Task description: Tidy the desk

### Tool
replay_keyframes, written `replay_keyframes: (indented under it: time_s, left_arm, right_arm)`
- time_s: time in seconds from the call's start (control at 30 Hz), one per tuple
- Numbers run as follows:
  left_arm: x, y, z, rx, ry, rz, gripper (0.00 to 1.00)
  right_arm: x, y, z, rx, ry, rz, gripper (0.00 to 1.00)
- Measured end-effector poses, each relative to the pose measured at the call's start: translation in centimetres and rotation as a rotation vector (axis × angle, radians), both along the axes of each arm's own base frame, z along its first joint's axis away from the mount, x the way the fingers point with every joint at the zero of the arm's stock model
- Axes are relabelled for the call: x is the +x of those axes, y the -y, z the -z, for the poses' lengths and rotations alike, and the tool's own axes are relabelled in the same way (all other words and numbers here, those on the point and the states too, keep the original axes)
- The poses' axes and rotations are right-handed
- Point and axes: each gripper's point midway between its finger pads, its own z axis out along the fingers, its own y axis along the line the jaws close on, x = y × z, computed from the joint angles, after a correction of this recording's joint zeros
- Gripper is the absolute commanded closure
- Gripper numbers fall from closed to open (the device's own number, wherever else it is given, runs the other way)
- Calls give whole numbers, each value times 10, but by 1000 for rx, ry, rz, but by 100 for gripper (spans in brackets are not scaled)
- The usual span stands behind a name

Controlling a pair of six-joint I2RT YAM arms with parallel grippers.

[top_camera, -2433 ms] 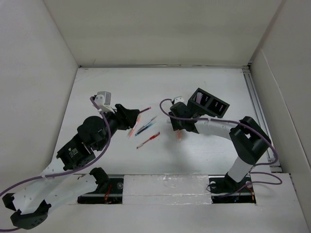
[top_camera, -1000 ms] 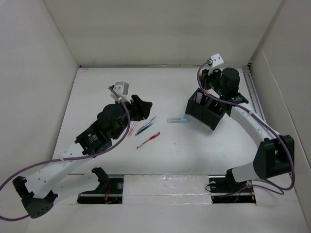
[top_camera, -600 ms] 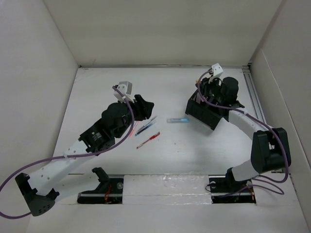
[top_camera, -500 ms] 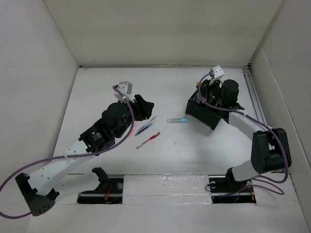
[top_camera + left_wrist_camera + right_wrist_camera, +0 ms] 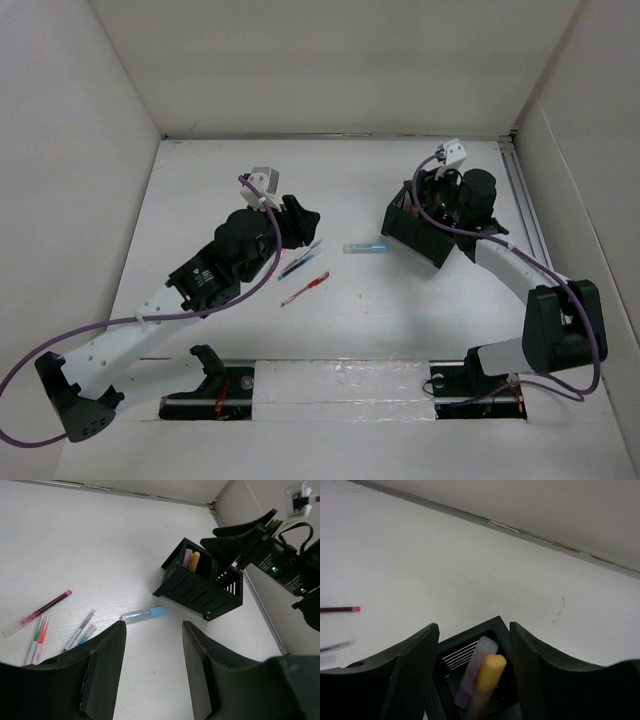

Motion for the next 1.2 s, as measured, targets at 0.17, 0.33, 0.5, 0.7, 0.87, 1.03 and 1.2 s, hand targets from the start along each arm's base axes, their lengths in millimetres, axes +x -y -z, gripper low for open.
replay_keyframes:
  time_s: [0.17, 0.33, 0.5, 0.7, 0.87, 1.03, 1.2]
  left_arm:
    - [0, 4, 3, 20, 3, 21, 49]
    - [3, 18, 17, 92, -5, 84, 45]
    - [10, 49, 44, 246, -11, 233, 44]
    - [21, 93, 101, 439, -42, 461, 40]
    - [39, 110, 167, 566, -108, 554, 35]
    - [65, 131, 207, 652, -134, 597, 35]
    - [85, 155, 221, 675, -111, 639, 32]
  right_arm:
    - [-14, -4, -43, -55, 58, 13, 91]
    - [-58, -27, -60, -107, 71, -46, 100]
    - [-110, -13, -39, -155, 4, -37, 93]
    - [-144, 19, -43, -205, -35, 37, 52]
    - [-155, 32, -41, -262, -96, 46, 46]
    - [-169, 39, -37, -294, -131, 38, 46]
    - [-183, 43, -36, -306, -142, 34, 46]
